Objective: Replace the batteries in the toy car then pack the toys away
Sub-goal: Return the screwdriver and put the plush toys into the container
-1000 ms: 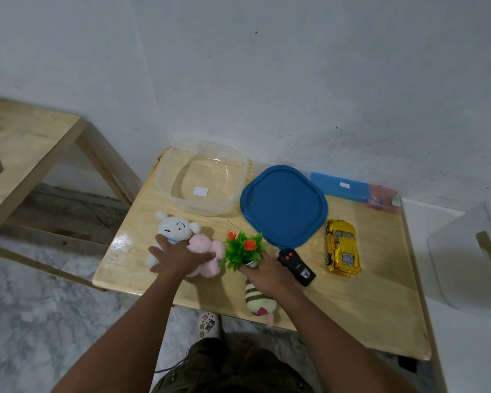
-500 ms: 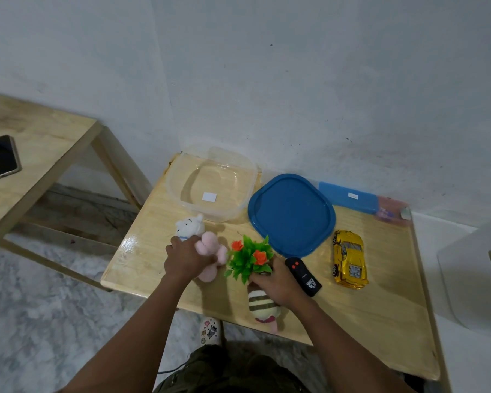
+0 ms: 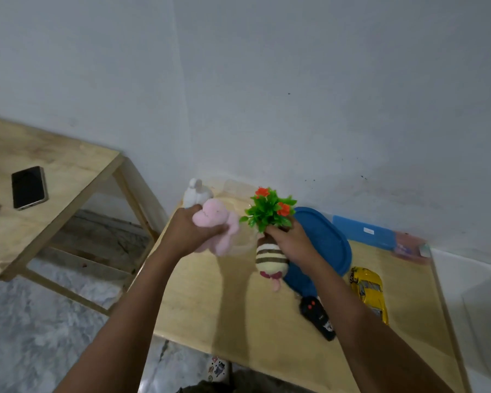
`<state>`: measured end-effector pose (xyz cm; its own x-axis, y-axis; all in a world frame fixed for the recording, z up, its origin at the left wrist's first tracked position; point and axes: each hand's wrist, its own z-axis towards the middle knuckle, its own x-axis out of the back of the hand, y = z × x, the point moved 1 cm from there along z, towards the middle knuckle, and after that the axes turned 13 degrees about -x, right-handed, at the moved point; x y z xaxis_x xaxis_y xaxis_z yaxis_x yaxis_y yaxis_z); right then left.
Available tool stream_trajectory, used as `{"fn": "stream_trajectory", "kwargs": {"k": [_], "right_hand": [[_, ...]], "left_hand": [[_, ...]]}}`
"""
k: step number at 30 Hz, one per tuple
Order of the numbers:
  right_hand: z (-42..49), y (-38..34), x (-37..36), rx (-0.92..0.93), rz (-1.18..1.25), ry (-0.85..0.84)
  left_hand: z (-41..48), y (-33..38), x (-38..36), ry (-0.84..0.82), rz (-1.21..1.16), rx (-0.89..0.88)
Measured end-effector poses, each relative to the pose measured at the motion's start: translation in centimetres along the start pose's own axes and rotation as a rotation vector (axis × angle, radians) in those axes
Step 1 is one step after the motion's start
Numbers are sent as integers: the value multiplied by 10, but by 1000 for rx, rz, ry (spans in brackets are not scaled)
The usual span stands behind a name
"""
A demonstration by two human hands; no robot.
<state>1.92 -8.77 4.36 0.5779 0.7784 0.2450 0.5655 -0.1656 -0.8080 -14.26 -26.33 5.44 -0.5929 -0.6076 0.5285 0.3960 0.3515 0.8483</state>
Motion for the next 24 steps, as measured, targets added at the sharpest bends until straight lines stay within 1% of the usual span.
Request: {"fn": "stream_trajectory", "kwargs": {"k": [2, 6, 10, 12, 14, 16, 17, 18, 19, 21, 22, 23, 24], "right_hand": [[18, -16, -6, -13, -4, -3], [53, -33, -21, -26, -28, 14], [85, -34, -30, -78, -66, 62], [96, -33, -35, -107, -88, 64], [105, -34, -41, -132, -114, 70], [114, -35, -48, -163, -138, 80], [117, -35, -51, -177, -148, 85], [122, -35, -54, -195, -158, 88], [125, -35, -58, -216, -165, 87], [130, -36, -64, -259, -167, 73], [132, -35, -67, -276, -170, 63], [134, -34, -70, -293, -189, 57], [134, -33, -73, -305, -232, 60]], "left_hand": [[33, 1, 0, -29, 74, -7], [83, -10, -13, -271, 358, 29], [112, -45, -35, -388, 529, 113], [119, -59, -47, -551, 643, 145], [121, -75, -57, -698, 697, 141], [124, -85, -59, -769, 707, 151], [126, -87, -56, -760, 682, 162], [127, -83, -49, -715, 622, 159], [128, -80, -42, -602, 531, 133], [129, -71, -26, -233, 422, 53], [128, -69, -18, -47, 417, 11], [127, -71, -12, 64, 433, -23], [126, -78, -10, 85, 456, -26]]}}
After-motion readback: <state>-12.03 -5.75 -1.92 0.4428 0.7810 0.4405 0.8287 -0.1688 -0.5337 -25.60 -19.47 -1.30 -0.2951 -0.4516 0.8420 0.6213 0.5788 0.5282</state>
